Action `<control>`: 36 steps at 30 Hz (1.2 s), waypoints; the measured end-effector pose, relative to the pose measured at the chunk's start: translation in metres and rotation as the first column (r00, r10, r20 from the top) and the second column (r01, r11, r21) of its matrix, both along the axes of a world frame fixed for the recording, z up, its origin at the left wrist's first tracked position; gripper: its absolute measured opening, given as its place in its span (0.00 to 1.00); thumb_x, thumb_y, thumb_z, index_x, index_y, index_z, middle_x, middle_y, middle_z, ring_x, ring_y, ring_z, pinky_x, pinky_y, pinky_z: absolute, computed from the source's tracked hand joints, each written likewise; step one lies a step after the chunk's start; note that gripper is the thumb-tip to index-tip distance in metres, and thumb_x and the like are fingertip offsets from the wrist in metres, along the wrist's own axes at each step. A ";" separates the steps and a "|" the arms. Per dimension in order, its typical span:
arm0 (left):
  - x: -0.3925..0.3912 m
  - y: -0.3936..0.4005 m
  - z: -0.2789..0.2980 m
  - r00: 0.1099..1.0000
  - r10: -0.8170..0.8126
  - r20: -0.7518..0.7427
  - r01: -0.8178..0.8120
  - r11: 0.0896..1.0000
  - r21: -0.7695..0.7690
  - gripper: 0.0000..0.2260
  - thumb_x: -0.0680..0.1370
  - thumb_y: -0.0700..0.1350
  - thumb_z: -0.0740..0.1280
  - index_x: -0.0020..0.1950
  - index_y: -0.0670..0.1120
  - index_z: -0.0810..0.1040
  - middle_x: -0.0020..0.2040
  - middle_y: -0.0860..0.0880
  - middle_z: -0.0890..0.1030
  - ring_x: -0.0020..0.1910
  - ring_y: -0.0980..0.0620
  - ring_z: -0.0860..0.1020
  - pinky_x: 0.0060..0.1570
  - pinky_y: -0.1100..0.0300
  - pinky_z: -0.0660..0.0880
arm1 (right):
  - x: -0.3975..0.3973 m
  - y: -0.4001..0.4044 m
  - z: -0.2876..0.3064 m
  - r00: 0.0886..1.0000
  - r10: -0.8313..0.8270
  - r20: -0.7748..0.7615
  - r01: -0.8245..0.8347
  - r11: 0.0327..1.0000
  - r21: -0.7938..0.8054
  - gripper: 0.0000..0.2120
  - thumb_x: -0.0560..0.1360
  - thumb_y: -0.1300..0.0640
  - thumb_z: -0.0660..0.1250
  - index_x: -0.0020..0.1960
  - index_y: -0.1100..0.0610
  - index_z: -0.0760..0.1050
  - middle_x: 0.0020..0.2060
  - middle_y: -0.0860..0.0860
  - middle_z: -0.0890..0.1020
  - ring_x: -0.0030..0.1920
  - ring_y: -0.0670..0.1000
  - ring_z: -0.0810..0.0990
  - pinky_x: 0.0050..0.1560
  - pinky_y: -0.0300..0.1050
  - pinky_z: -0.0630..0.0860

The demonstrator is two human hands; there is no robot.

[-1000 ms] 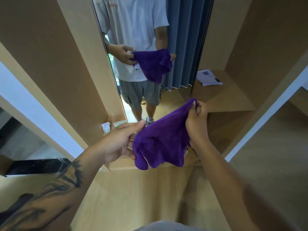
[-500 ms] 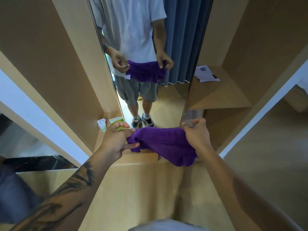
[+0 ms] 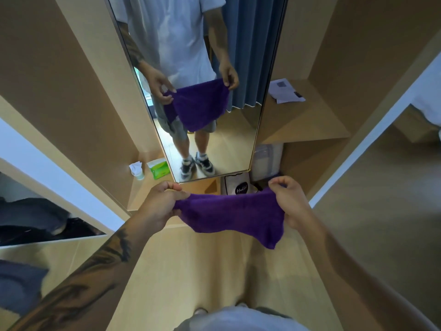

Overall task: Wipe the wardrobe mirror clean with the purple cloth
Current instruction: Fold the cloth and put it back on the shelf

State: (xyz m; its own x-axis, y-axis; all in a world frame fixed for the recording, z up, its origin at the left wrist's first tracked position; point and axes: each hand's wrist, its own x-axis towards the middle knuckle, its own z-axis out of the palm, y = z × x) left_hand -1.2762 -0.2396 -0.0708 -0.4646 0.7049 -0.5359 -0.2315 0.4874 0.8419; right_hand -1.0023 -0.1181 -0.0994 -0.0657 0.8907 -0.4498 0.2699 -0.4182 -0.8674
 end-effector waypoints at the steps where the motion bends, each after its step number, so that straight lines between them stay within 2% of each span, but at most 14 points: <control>1: 0.000 -0.002 -0.002 0.997 -0.075 -0.035 0.073 0.995 -0.062 0.11 0.76 0.32 0.72 0.50 0.44 0.74 0.43 0.42 0.79 0.37 0.45 0.78 0.28 0.58 0.76 | 0.002 -0.001 -0.005 1.000 -0.014 -0.009 0.014 1.000 -0.016 0.02 0.82 0.50 0.68 0.52 0.47 0.79 0.54 0.56 0.84 0.57 0.62 0.83 0.61 0.66 0.80; 4: 0.006 -0.010 -0.011 0.948 -0.287 -0.136 0.244 0.932 -0.268 0.14 0.73 0.32 0.72 0.55 0.43 0.76 0.43 0.42 0.78 0.36 0.46 0.77 0.26 0.60 0.74 | 0.007 -0.006 -0.014 0.999 -0.030 -0.036 0.028 0.997 -0.066 0.01 0.83 0.53 0.66 0.54 0.49 0.77 0.56 0.59 0.83 0.56 0.62 0.83 0.57 0.64 0.80; 7: 0.014 -0.021 -0.031 0.884 -0.454 -0.111 0.374 0.830 -0.413 0.17 0.73 0.31 0.71 0.60 0.42 0.77 0.41 0.41 0.79 0.33 0.46 0.79 0.29 0.61 0.75 | 0.008 -0.013 -0.022 0.999 0.026 0.025 -0.024 0.997 -0.077 0.01 0.82 0.52 0.67 0.54 0.48 0.76 0.54 0.57 0.82 0.57 0.62 0.82 0.60 0.64 0.79; 11: 0.022 -0.029 -0.052 0.819 -0.573 -0.023 0.477 0.703 -0.528 0.17 0.76 0.35 0.70 0.62 0.47 0.74 0.46 0.41 0.79 0.36 0.45 0.76 0.30 0.57 0.76 | 0.009 -0.017 -0.033 0.996 0.074 0.056 -0.071 0.996 -0.055 0.03 0.80 0.52 0.70 0.53 0.48 0.77 0.52 0.55 0.83 0.56 0.60 0.82 0.61 0.62 0.78; 13: 0.023 -0.032 -0.058 0.824 -0.566 0.011 0.485 0.696 -0.530 0.14 0.77 0.37 0.70 0.59 0.48 0.74 0.48 0.42 0.79 0.40 0.45 0.75 0.29 0.57 0.75 | 0.013 -0.019 -0.035 0.997 0.069 0.043 -0.066 0.996 -0.062 0.04 0.78 0.53 0.72 0.52 0.47 0.79 0.52 0.55 0.84 0.54 0.59 0.83 0.60 0.62 0.79; 16: 0.018 -0.037 -0.069 0.863 -0.504 -0.044 0.424 0.768 -0.480 0.09 0.78 0.42 0.72 0.53 0.48 0.74 0.50 0.42 0.81 0.45 0.44 0.79 0.30 0.57 0.75 | 0.023 -0.021 -0.038 0.994 0.099 0.043 -0.097 0.993 -0.062 0.12 0.70 0.50 0.77 0.51 0.40 0.79 0.54 0.51 0.84 0.56 0.58 0.83 0.61 0.62 0.80; 18: 0.012 -0.041 -0.076 0.892 -0.440 -0.104 0.367 0.838 -0.404 0.10 0.77 0.42 0.74 0.49 0.46 0.73 0.43 0.44 0.79 0.39 0.47 0.75 0.32 0.59 0.69 | 0.032 -0.022 -0.041 0.990 0.134 0.039 -0.132 0.989 -0.059 0.18 0.66 0.54 0.78 0.51 0.38 0.79 0.57 0.52 0.83 0.57 0.60 0.82 0.60 0.61 0.80; 20: 0.008 -0.044 -0.077 0.934 -0.341 -0.107 0.296 0.906 -0.302 0.13 0.75 0.41 0.77 0.46 0.45 0.72 0.40 0.44 0.79 0.37 0.47 0.74 0.35 0.57 0.67 | 0.041 -0.023 -0.043 0.990 0.133 -0.048 -0.137 0.985 -0.101 0.22 0.69 0.65 0.77 0.53 0.42 0.80 0.58 0.57 0.82 0.54 0.62 0.83 0.51 0.58 0.81; 22: 0.004 -0.048 -0.074 0.963 -0.259 -0.073 0.239 0.948 -0.208 0.15 0.74 0.40 0.79 0.49 0.46 0.72 0.43 0.40 0.83 0.40 0.43 0.79 0.41 0.53 0.73 | 0.051 -0.024 -0.042 0.975 0.116 -0.189 -0.145 0.978 -0.150 0.24 0.71 0.75 0.73 0.59 0.51 0.78 0.56 0.61 0.81 0.50 0.61 0.84 0.45 0.55 0.82; 24: 0.001 -0.053 -0.070 0.973 -0.230 -0.035 0.222 0.964 -0.147 0.18 0.73 0.37 0.79 0.55 0.46 0.73 0.47 0.34 0.84 0.42 0.40 0.81 0.44 0.49 0.78 | 0.059 -0.023 -0.040 0.964 0.106 -0.244 -0.149 0.975 -0.165 0.26 0.71 0.79 0.70 0.61 0.56 0.76 0.57 0.63 0.81 0.51 0.61 0.83 0.47 0.56 0.83; 26: 0.000 -0.059 -0.071 0.975 -0.224 -0.009 0.221 0.968 -0.119 0.20 0.74 0.35 0.78 0.60 0.47 0.74 0.51 0.31 0.84 0.45 0.38 0.82 0.49 0.45 0.82 | 0.065 -0.022 -0.041 0.977 0.144 -0.158 -0.166 0.976 -0.139 0.27 0.70 0.78 0.72 0.62 0.56 0.75 0.57 0.63 0.81 0.53 0.61 0.83 0.52 0.60 0.83; 29: 0.001 -0.066 -0.074 0.988 -0.153 0.010 0.153 0.986 -0.069 0.18 0.74 0.32 0.76 0.58 0.47 0.75 0.48 0.32 0.82 0.46 0.37 0.81 0.56 0.37 0.80 | 0.067 -0.023 -0.044 0.959 0.249 0.139 -0.243 0.968 -0.059 0.25 0.71 0.73 0.76 0.63 0.55 0.76 0.55 0.55 0.79 0.51 0.52 0.80 0.43 0.46 0.81; 31: 0.005 -0.068 -0.074 0.997 -0.079 0.016 0.079 0.996 -0.028 0.16 0.75 0.31 0.74 0.56 0.46 0.75 0.49 0.34 0.81 0.45 0.39 0.81 0.54 0.38 0.81 | 0.067 -0.026 -0.048 0.942 0.236 0.240 -0.240 0.971 -0.016 0.23 0.72 0.68 0.77 0.63 0.54 0.76 0.52 0.49 0.76 0.51 0.50 0.78 0.41 0.42 0.77; 36: 0.016 -0.066 -0.064 0.997 0.017 0.079 -0.023 0.997 0.075 0.15 0.75 0.32 0.74 0.56 0.47 0.77 0.52 0.36 0.82 0.49 0.40 0.81 0.39 0.53 0.82 | 0.067 -0.030 -0.064 0.930 0.150 0.336 -0.148 0.988 -0.031 0.22 0.72 0.60 0.79 0.62 0.50 0.76 0.49 0.44 0.76 0.56 0.54 0.80 0.57 0.57 0.82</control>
State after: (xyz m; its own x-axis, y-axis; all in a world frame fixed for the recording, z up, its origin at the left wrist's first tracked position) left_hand -1.2602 -0.3059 -0.1351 -0.4378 0.7361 -0.5163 -0.3068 0.4175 0.8553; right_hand -0.9355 -0.1486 -0.1637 -0.0417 0.8799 -0.4733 0.6052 -0.3547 -0.7127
